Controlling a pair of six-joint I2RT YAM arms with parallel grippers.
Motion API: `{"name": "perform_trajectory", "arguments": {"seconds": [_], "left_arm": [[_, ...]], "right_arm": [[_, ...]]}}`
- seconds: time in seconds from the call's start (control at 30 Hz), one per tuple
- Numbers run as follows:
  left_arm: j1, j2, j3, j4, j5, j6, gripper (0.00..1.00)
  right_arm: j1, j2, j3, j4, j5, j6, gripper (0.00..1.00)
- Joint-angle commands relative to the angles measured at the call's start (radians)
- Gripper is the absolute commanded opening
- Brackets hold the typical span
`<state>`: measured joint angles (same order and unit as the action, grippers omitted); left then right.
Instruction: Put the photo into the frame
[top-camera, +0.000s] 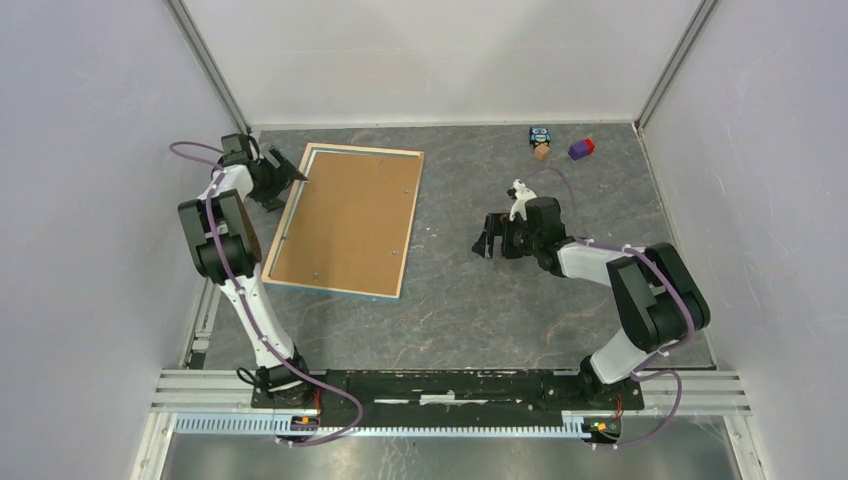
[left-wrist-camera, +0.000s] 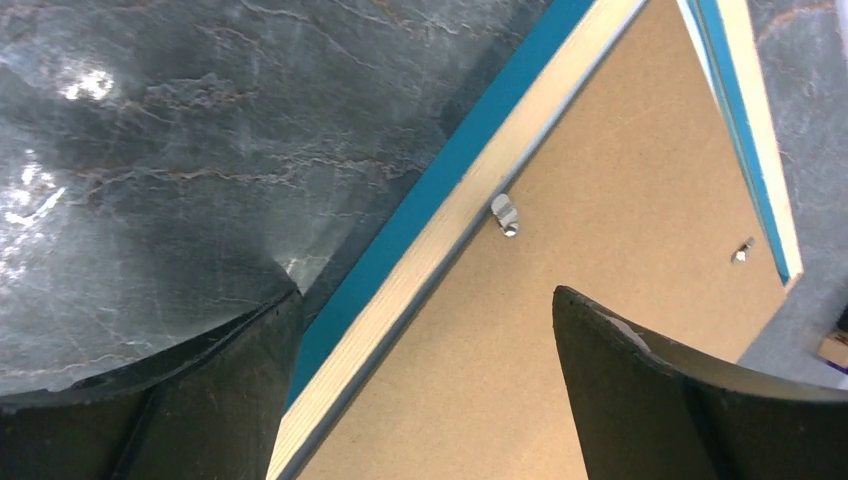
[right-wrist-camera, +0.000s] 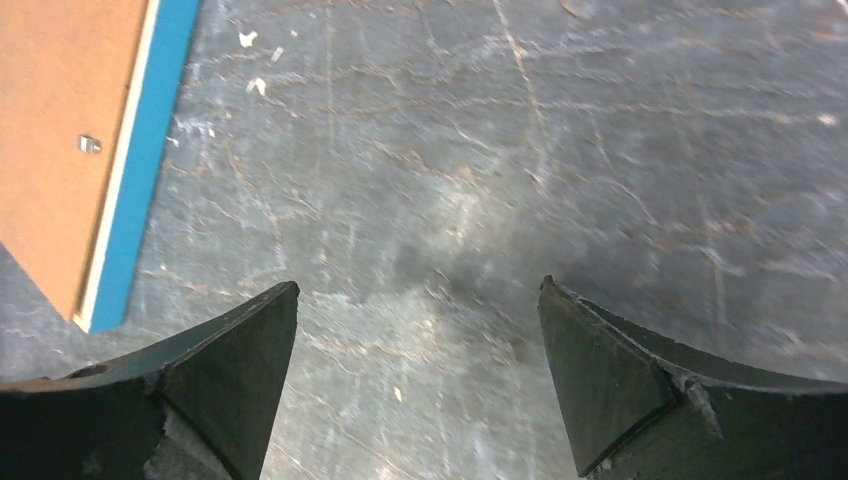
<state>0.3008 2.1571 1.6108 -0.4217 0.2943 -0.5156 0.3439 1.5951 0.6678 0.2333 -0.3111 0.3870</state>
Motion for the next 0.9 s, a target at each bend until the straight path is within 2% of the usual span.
{"name": "perform_trajectory", "arguments": {"seconds": [0.0, 0.2, 0.37, 0.5, 0.63, 0.73, 0.87], "left_arm": [[-0.02, 0.037, -0.03, -0.017, 0.093, -0.043, 1.0], [-0.112, 0.009, -0.132, -0.008, 0.183, -0.146, 1.0], [-0.197, -0.095, -0.343, 0.128, 0.278, -0.267, 1.0], [-0.276, -0.193, -0.57, 0.322, 0.356, -0.407, 1.0], [-0.364, -0.248, -0.709, 0.454, 0.385, -0.482, 1.0], [-0.413, -0.247, -0.716, 0.481, 0.418, -0.482, 1.0], [-0.48, -0.239, -0.665, 0.4, 0.408, -0.413, 1.0]], "right_arm": [[0.037, 0.065, 0.082, 0.049, -0.041, 0.108, 0.95], [0.082, 0.112, 0.111, 0.149, -0.072, 0.28, 0.95], [0.087, 0.063, 0.04, 0.191, -0.05, 0.305, 0.95], [0.073, -0.007, -0.022, 0.116, -0.011, 0.265, 0.95], [-0.011, -0.126, -0.125, 0.031, 0.034, 0.213, 0.95], [-0.084, -0.21, -0.166, -0.066, 0.037, 0.121, 0.96], [-0.144, -0.295, -0.154, -0.217, 0.077, -0.025, 0.97]]}}
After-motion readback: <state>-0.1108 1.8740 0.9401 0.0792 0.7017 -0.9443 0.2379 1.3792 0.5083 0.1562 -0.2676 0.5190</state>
